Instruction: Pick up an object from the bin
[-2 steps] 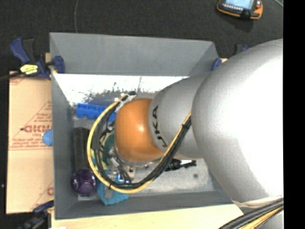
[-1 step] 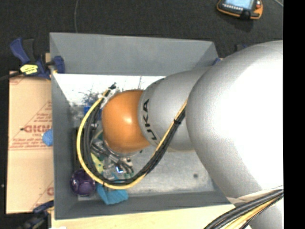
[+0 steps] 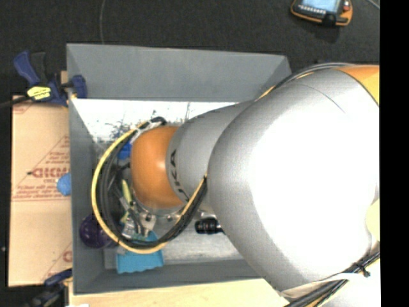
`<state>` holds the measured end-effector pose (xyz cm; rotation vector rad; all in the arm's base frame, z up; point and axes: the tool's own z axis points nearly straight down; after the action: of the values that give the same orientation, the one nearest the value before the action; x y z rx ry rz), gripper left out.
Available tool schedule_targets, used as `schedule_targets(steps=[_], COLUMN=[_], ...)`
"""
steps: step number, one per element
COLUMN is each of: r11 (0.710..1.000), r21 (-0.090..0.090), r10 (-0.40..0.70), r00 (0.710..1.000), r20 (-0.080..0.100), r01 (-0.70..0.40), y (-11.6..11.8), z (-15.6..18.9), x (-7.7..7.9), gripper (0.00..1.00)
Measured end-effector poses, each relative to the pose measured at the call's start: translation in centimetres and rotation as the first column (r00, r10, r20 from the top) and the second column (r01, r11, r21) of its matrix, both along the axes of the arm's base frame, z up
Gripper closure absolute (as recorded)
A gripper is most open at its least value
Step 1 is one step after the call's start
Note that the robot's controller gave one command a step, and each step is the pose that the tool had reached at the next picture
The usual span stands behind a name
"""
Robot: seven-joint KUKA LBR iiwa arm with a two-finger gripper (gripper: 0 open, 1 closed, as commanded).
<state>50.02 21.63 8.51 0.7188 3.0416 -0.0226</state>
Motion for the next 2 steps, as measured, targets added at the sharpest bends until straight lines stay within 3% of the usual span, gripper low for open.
schedule_targets(steps=[1,2], r11=[0.995,0.995], r21=[0.008,0.008], r10=[0.096,0.096], r00=[0.995,0.995], r20=[0.024,0.024], r01=[-0.096,-0.096], y=[-1.25,-1.25], z=[-0.69,-0.68], x=[2.94,2.94], gripper=[1.0,1.0])
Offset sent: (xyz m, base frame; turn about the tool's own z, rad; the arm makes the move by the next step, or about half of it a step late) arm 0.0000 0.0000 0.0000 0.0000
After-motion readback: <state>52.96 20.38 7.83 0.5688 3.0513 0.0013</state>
